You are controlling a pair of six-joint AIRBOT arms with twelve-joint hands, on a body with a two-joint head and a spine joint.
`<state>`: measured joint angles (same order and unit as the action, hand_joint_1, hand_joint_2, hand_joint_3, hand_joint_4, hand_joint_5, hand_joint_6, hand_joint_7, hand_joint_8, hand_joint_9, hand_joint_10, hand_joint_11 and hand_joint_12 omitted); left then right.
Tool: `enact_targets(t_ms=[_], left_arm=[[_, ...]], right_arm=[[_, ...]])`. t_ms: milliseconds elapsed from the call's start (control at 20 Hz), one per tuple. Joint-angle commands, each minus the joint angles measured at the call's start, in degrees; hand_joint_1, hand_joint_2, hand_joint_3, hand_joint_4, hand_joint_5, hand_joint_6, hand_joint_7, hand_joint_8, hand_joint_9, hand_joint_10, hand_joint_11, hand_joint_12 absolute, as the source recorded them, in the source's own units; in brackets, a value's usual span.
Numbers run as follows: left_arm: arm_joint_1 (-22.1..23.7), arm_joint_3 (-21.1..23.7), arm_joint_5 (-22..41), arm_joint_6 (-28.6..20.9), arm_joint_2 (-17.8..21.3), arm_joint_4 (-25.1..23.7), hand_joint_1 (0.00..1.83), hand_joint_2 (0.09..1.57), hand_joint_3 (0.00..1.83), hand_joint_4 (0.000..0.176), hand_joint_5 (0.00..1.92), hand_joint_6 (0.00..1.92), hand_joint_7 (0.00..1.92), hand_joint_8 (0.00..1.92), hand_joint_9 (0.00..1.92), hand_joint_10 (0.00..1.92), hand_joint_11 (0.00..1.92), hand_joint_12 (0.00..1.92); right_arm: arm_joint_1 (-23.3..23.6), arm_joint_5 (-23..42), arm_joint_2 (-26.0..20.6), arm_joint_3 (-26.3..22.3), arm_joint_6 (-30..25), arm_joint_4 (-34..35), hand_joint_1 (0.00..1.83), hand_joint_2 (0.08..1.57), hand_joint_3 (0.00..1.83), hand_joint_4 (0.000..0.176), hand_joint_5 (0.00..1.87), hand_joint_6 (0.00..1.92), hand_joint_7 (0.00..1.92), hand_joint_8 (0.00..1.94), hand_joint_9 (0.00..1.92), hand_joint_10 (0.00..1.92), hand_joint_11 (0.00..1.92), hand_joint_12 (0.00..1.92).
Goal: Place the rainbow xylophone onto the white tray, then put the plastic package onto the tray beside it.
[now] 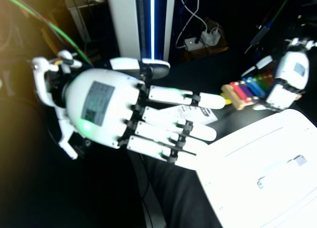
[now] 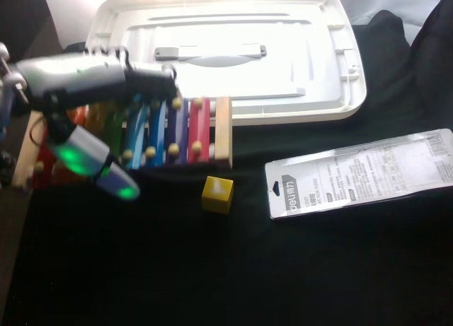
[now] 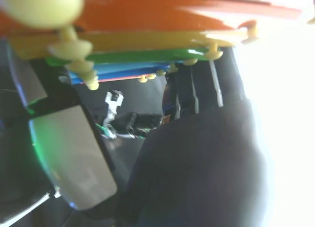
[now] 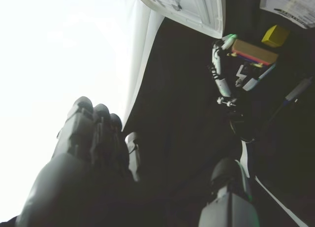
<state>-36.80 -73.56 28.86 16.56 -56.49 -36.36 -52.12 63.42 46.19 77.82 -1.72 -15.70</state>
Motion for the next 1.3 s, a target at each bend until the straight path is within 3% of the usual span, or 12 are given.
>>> enact_targets(t_ms=[0, 150, 300, 350, 550, 700, 750, 850, 900, 1000, 1100, 1250], left_arm=[[1.5, -0.1, 6.2, -0.3, 0.5, 2.2, 1.3, 1.22, 0.0, 0.0, 0.4, 0.98, 0.73, 1.4, 0.54, 1.28, 0.36, 1.53], [4.3, -0.7, 6.5, 0.0, 1.0, 2.2, 1.31, 1.21, 0.0, 0.0, 0.45, 1.01, 0.75, 1.38, 0.51, 1.44, 0.38, 1.65], [8.2, -2.2, 5.8, 0.1, 1.1, 1.8, 1.32, 1.2, 0.0, 0.0, 0.45, 1.0, 0.77, 1.34, 0.54, 1.37, 0.42, 1.59], [10.0, -3.1, 4.7, 0.1, 0.9, 1.6, 1.25, 1.09, 0.0, 0.0, 0.47, 0.99, 0.58, 1.18, 0.56, 1.29, 0.44, 1.55], [15.9, -6.7, -1.3, 0.1, -1.8, -2.2, 1.32, 1.19, 0.0, 0.0, 0.48, 0.97, 0.78, 1.33, 0.6, 1.36, 0.52, 1.65], [18.8, -10.2, -4.1, 0.1, -5.3, -3.8, 1.27, 1.06, 0.0, 0.0, 0.55, 0.83, 0.67, 1.0, 0.63, 1.1, 0.53, 1.49], [19.6, -11.9, -4.6, 0.1, -7.0, -3.8, 1.29, 1.01, 0.0, 0.0, 0.62, 0.75, 0.64, 0.87, 0.64, 1.01, 0.54, 1.39], [20.9, -14.3, -6.2, 0.1, -9.3, -3.9, 1.33, 1.11, 0.01, 0.0, 0.64, 0.75, 0.83, 1.11, 0.67, 1.03, 0.58, 1.42], [21.3, -16.6, -7.0, 0.1, -11.3, -3.4, 1.21, 1.17, 0.01, 0.0, 0.74, 1.15, 0.87, 1.21, 0.71, 1.02, 0.61, 1.4], [21.3, -20.9, -8.3, 0.7, -14.7, -0.3, 1.17, 1.23, 0.0, 0.0, 0.68, 1.35, 0.83, 1.32, 0.71, 1.09, 0.62, 1.51], [20.8, -23.5, -9.9, 4.7, -16.8, 4.8, 1.32, 1.17, 0.0, 0.0, 0.49, 1.04, 0.82, 1.26, 0.68, 1.13, 0.59, 1.52], [19.8, -27.0, -11.4, 8.3, -19.5, 9.6, 1.32, 1.18, 0.0, 0.0, 0.51, 0.99, 0.81, 1.28, 0.64, 1.09, 0.56, 1.44]], right_arm=[[0.6, 6.0, 0.0, 0.1, -0.5, 3.7, 0.41, 0.84, 0.0, 0.176, 0.0, 0.0, 0.06, 0.01, 0.08, 0.02, 0.02, 0.02], [0.6, 6.0, 0.2, 0.1, -0.5, 3.7, 0.4, 0.81, 0.0, 0.176, 0.0, 0.0, 0.06, 0.01, 0.09, 0.03, 0.0, 0.17], [0.6, 6.0, 0.6, 0.3, -0.5, 3.7, 0.4, 0.81, 0.0, 0.176, 0.0, 0.0, 0.08, 0.01, 0.1, 0.03, 0.0, 0.33], [0.6, 6.0, 0.8, 0.4, -0.5, 3.7, 0.39, 0.79, 0.0, 0.176, 0.0, 0.0, 0.08, 0.01, 0.11, 0.03, 0.0, 0.33], [0.6, 6.0, 1.2, 0.6, -0.5, 3.7, 0.37, 0.76, 0.0, 0.176, 0.0, 0.0, 0.09, 0.0, 0.12, 0.03, 0.0, 0.48], [0.6, 6.0, 2.0, 1.1, -0.5, 3.7, 0.38, 0.75, 0.0, 0.176, 0.0, 0.0, 0.1, 0.01, 0.13, 0.04, 0.0, 0.49], [0.6, 6.0, 2.5, 1.4, -0.5, 3.7, 0.42, 0.78, 0.0, 0.176, 0.0, 0.0, 0.12, 0.01, 0.17, 0.06, 0.0, 0.69], [0.6, 6.1, 3.1, 1.9, -0.5, 3.5, 0.44, 0.79, 0.0, 0.176, 0.0, 0.0, 0.14, 0.01, 0.17, 0.07, 0.0, 0.73], [0.6, 6.1, 3.5, 2.2, -0.5, 3.3, 0.46, 0.79, 0.0, 0.176, 0.0, 0.0, 0.15, 0.01, 0.17, 0.06, 0.0, 0.76], [0.7, 6.8, 4.2, 2.7, -0.5, 3.2, 0.47, 0.8, 0.01, 0.176, 0.0, 0.0, 0.15, 0.01, 0.18, 0.06, 0.0, 0.77], [1.0, 7.3, 4.7, 3.1, -0.5, 3.1, 0.48, 0.8, 0.0, 0.176, 0.0, 0.0, 0.16, 0.01, 0.2, 0.06, 0.0, 0.8], [1.8, 7.5, 5.5, 3.6, -0.5, 2.6, 0.52, 0.84, 0.0, 0.176, 0.03, 0.0, 0.19, 0.01, 0.24, 0.04, 0.0, 0.77]])
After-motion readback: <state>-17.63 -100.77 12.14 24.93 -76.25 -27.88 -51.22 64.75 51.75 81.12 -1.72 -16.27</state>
